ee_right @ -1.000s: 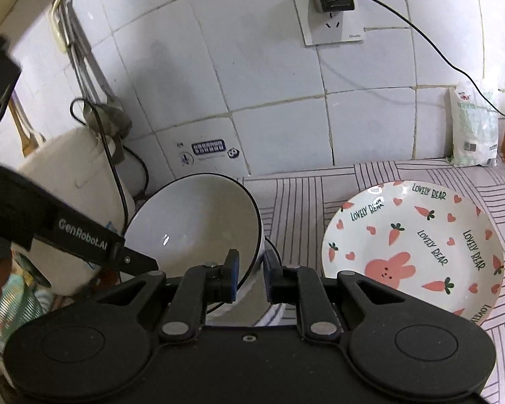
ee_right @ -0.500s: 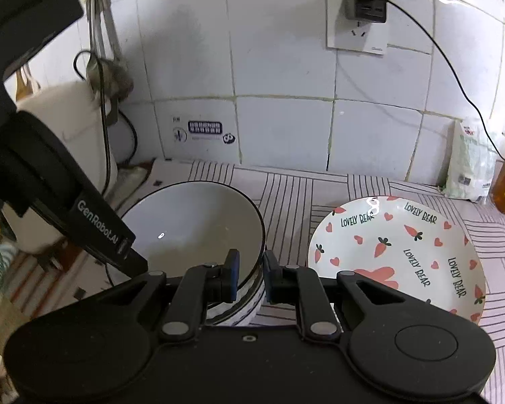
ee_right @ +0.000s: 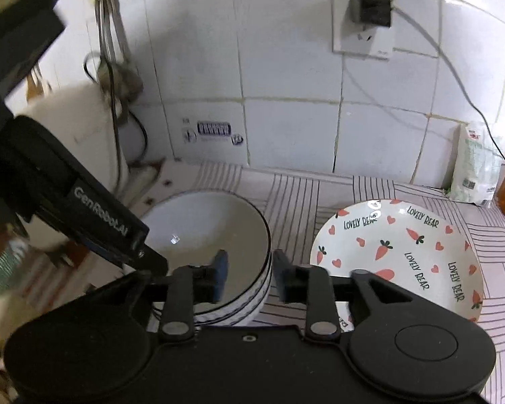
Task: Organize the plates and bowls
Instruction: 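Grasp the rim of the three nested white bowls with the right gripper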
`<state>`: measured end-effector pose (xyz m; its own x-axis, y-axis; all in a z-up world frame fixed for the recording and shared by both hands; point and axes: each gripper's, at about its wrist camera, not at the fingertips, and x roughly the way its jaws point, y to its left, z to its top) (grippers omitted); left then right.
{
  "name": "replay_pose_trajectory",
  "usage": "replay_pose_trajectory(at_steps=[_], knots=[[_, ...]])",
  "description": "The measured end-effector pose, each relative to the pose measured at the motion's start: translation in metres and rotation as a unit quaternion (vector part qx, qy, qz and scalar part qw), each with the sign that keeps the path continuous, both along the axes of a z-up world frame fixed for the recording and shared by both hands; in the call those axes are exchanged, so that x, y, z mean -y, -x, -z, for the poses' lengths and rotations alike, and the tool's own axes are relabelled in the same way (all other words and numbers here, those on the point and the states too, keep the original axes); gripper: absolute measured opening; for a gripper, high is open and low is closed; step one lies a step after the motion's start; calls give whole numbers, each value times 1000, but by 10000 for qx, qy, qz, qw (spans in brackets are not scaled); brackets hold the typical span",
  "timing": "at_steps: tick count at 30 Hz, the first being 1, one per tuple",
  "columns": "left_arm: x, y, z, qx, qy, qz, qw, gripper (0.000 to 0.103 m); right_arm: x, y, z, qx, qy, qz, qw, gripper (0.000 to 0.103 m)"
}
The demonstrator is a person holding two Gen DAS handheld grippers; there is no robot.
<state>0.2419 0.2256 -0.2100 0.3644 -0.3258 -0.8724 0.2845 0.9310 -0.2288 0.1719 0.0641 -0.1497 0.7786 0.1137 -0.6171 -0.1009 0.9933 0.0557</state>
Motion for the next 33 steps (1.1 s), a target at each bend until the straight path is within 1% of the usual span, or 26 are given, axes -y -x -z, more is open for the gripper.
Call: replay_pose_trajectory(at_steps=[3, 5, 6, 8, 11, 13, 14, 16, 17, 18, 20, 22, 24, 27, 31, 32, 33], knots=[[-12, 4, -9, 203, 207, -81, 9995, 41, 3, 17, -7, 217, -92, -74, 9997, 53], [-20, 5, -11, 304, 326, -152, 9989, 44, 5, 28, -7, 253, -189, -135, 9994, 58], [-24, 5, -11, 335, 384, -192, 9985, 45, 6, 32, -5, 252, -229, -162, 9993, 61], [-30, 6, -10, 373, 479, -232, 9979, 48, 7, 39, 0, 213, -306, -208, 9991, 63], [-36, 10, -5, 395, 566, -195, 9974, 51, 5, 46, 11, 90, -373, -251, 9990, 63], [-39, 13, -1, 426, 646, -163, 9969, 53, 2, 49, 17, 17, -361, -279, 9990, 66], [-41, 14, 2, 442, 722, -130, 9963, 54, 0, 49, 20, -13, -345, -293, 9990, 70], [-42, 15, 8, 510, 853, -58, 9950, 58, -3, 49, 27, -24, -322, -328, 9989, 74], [-43, 14, 11, 568, 886, -48, 9944, 61, -5, 49, 30, 1, -315, -369, 9988, 78], [-43, 12, 15, 607, 885, -61, 9942, 64, -6, 48, 35, 50, -305, -443, 9985, 88], [-42, 6, 24, 573, 884, -89, 9944, 67, -10, 46, 45, 216, -190, -596, 9978, 94], [-39, -2, 35, 414, 888, -35, 9952, 68, -14, 40, 56, 336, -55, -653, 9973, 97], [-32, -11, 47, 191, 713, 114, 9972, 65, -18, 28, 67, 246, 43, -620, 9978, 98], [-24, -14, 56, 222, 552, 222, 9980, 65, -22, 14, 83, 207, 105, -594, 9980, 98], [-20, -18, 62, 298, 644, 288, 9971, 65, -28, 0, 95, 344, 80, -673, 9971, 98], [-19, -19, 64, 319, 665, 269, 9969, 65, -30, -1, 96, 403, 106, -703, 9967, 101], [-18, -21, 65, 333, 687, 241, 9968, 63, -31, -3, 97, 437, 140, -699, 9965, 103]])
